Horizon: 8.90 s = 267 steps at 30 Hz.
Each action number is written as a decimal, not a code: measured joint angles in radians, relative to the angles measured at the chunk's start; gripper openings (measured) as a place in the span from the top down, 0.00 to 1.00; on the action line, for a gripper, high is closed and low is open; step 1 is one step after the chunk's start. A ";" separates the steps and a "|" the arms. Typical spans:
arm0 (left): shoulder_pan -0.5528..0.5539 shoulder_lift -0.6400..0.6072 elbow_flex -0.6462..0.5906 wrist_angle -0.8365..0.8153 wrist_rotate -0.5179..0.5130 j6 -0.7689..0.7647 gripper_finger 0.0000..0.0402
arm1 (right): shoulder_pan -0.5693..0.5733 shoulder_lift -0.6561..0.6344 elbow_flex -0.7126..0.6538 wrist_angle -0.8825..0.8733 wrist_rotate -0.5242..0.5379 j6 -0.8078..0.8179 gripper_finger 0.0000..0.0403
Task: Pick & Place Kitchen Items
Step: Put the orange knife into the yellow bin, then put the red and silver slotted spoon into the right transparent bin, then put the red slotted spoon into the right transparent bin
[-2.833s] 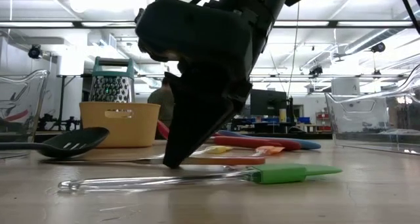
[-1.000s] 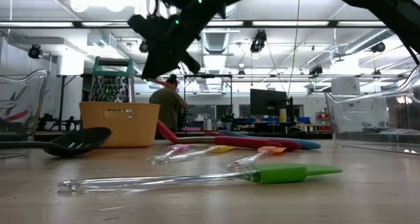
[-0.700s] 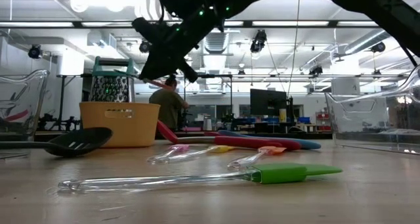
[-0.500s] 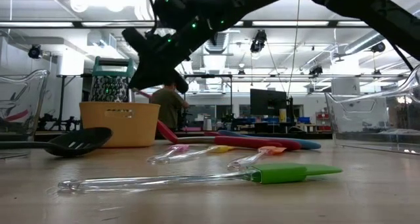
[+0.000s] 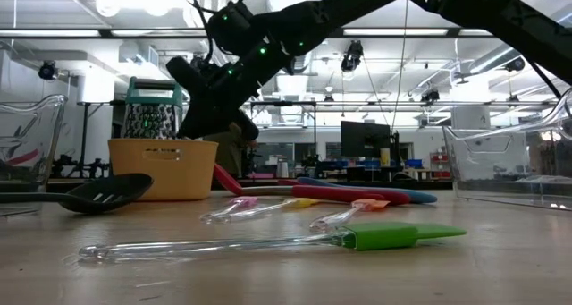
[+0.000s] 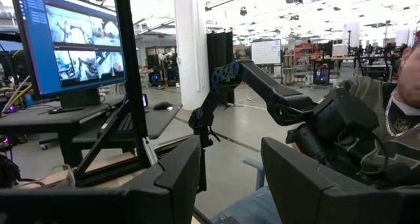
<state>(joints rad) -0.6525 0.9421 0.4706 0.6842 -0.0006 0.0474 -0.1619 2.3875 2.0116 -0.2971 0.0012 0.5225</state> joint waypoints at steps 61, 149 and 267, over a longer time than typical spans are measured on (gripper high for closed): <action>0.017 -0.057 0.000 -0.169 -0.380 0.007 0.61 | 0.370 -0.728 -0.805 0.012 0.132 -0.166 0.98; 0.293 -0.920 -0.395 -0.660 -0.325 0.052 0.95 | 0.208 -0.377 -0.843 0.076 0.372 -0.234 0.65; 0.292 -0.905 -0.395 -0.670 -0.335 0.050 0.95 | 0.890 -0.900 -1.002 -1.140 0.602 1.290 0.51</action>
<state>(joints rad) -0.3607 0.0372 0.0753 0.0139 -0.3355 0.0977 0.7284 1.4879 1.0092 -1.4376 0.6037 1.8127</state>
